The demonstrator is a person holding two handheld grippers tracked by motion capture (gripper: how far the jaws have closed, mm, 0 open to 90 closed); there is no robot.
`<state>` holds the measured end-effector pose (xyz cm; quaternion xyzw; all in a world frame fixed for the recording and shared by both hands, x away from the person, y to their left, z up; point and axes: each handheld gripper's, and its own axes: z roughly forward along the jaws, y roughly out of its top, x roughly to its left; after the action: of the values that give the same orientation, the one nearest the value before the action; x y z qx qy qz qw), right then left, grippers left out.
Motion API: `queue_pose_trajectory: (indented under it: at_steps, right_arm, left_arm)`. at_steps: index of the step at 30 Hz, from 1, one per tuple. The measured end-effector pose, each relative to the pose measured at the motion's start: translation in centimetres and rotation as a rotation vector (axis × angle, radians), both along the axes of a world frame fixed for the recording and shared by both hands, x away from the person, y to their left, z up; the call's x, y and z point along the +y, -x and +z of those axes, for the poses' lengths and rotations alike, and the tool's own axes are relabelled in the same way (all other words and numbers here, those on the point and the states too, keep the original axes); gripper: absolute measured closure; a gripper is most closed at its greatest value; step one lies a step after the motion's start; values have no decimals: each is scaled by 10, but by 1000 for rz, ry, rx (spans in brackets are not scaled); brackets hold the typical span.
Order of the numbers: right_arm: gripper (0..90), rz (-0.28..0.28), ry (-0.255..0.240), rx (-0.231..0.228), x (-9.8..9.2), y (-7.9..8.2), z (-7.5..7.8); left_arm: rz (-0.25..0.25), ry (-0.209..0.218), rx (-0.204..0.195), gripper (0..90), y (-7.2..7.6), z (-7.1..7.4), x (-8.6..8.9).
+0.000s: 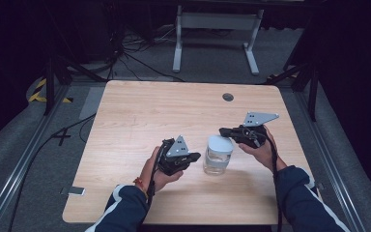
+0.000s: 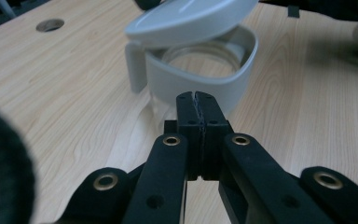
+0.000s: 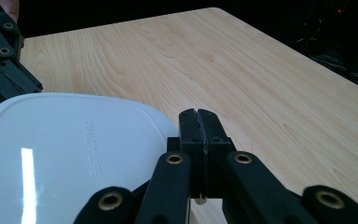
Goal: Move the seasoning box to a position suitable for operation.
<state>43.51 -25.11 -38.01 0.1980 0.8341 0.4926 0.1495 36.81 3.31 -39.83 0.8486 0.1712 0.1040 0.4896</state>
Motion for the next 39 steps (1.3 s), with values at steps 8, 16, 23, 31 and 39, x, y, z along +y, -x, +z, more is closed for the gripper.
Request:
queue_pose_trajectory:
  at_steps: [8, 16, 23, 31, 39]
  right_arm:
    - [900, -3, 2, -4, 0, 0, 0]
    - [899, -14, 9, -7, -1, 0, -1]
    - [899, -46, 30, -22, -9, 2, 1]
    - [899, -109, 73, -26, -33, 12, 0]
    - [899, -134, 130, -24, -57, 36, -4]
  left_arm:
    - [-25, 7, -5, 898, -5, 6, -17]
    - [-18, 33, -19, 897, -8, 14, -20]
    - [-20, 36, -37, 897, -16, 24, -23]
    - [-32, 8, -52, 897, -31, 34, -31]
    - [-33, 11, -65, 897, -45, 41, -35]
